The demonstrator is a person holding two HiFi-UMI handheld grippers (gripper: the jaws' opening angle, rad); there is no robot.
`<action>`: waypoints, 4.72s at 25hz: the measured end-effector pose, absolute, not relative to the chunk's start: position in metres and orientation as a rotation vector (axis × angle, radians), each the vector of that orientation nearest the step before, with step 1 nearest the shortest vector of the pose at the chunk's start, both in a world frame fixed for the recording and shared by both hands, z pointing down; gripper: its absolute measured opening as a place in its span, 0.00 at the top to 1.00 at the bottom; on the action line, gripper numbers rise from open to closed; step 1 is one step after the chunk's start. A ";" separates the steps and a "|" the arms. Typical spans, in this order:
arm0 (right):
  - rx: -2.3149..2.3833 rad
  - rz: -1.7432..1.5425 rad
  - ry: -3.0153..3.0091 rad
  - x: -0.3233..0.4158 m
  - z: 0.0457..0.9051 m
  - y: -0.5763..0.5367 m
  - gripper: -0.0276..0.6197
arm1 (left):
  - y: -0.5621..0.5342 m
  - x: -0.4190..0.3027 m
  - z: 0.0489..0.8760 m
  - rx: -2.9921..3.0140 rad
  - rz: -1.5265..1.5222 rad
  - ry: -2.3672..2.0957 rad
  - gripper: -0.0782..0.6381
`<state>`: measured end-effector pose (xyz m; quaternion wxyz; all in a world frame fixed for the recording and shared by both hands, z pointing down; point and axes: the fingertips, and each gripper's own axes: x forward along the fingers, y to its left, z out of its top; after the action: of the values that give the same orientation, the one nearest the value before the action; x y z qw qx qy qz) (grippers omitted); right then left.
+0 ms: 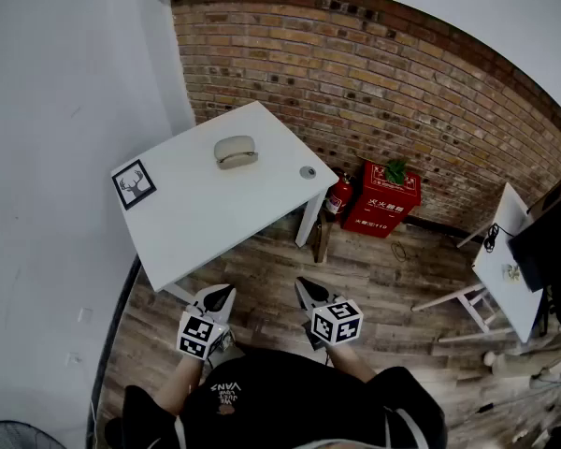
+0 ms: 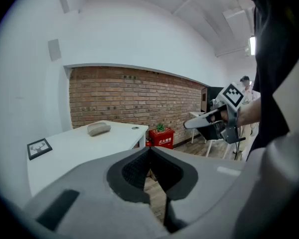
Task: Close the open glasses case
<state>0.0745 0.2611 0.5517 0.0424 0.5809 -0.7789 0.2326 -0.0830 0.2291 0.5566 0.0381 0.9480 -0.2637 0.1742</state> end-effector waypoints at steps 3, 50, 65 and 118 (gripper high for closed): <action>1.767 0.707 -2.405 0.075 0.549 0.261 0.96 | 0.230 -0.079 0.555 2.908 0.526 -0.813 0.88; 1.970 0.761 -2.296 0.057 0.553 -0.019 0.61 | -0.071 -0.089 0.553 2.906 0.446 -0.509 0.37; 1.707 0.781 -2.376 0.110 0.569 -0.147 0.62 | -0.173 -0.056 0.557 2.769 0.396 -0.783 0.36; 1.246 0.854 -2.332 0.132 0.677 -0.258 0.63 | -0.294 0.049 0.622 2.800 0.682 -0.459 0.25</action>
<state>0.1321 -0.2583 0.6765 0.1809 0.4410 -0.8255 0.3022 0.0493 -0.2943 0.6225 0.1113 0.9536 -0.1564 0.2321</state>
